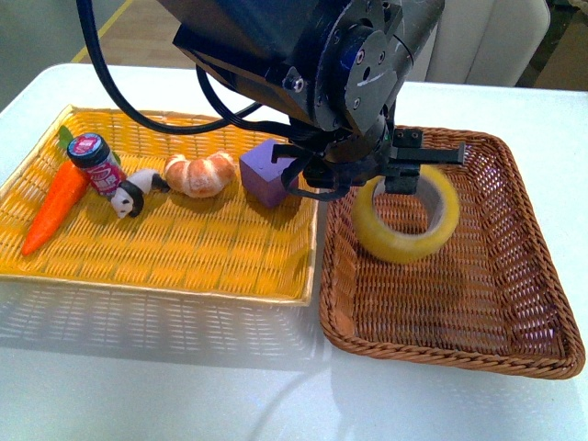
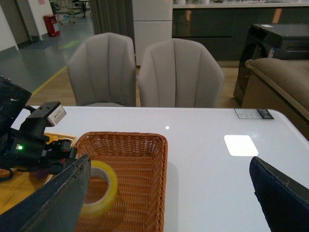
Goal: Move tape to another basket
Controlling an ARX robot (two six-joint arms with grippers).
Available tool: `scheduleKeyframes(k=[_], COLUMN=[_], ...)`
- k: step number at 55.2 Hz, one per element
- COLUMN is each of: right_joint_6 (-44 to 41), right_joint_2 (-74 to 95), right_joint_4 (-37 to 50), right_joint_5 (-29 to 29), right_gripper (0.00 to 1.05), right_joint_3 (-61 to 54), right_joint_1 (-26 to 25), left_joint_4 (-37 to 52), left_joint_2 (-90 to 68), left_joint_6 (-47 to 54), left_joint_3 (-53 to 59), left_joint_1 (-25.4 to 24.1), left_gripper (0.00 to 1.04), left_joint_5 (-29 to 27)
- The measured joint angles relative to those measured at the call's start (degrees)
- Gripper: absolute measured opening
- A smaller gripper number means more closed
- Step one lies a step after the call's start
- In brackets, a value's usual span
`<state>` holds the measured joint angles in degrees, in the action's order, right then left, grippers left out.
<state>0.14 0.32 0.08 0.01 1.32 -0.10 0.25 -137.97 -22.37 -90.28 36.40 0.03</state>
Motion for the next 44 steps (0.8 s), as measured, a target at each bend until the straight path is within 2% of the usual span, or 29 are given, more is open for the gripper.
scheduleKeyframes(k=[9,18,35,44], right_joint_6=[0.00,0.00,0.00,0.02], right_joint_2=[0.00,0.00,0.00,0.00], right_joint_4=[0.00,0.00,0.00,0.00], right_joint_5=[0.00,0.00,0.00,0.00], right_gripper=[0.96,0.96,0.96,0.96], right_joint_3=[0.00,0.00,0.00,0.00], right_joint_1=[0.00,0.00,0.00,0.00], left_joint_4=[1.62,6.29,17.62,20.09], left_joint_2=[1.16,7.04,27.67,45.09], left_joint_6=[-0.63,-1.44,-1.14,-1.42], left_joint_3=[2.12,9.86,32.30,47.80], left_joint_1=[-0.13,-0.94,-4.39,-8.85], left_gripper=[0.72,0.97,0.96,0.96], left_joint_5=[0.15,0.24,-1.27,-1.11])
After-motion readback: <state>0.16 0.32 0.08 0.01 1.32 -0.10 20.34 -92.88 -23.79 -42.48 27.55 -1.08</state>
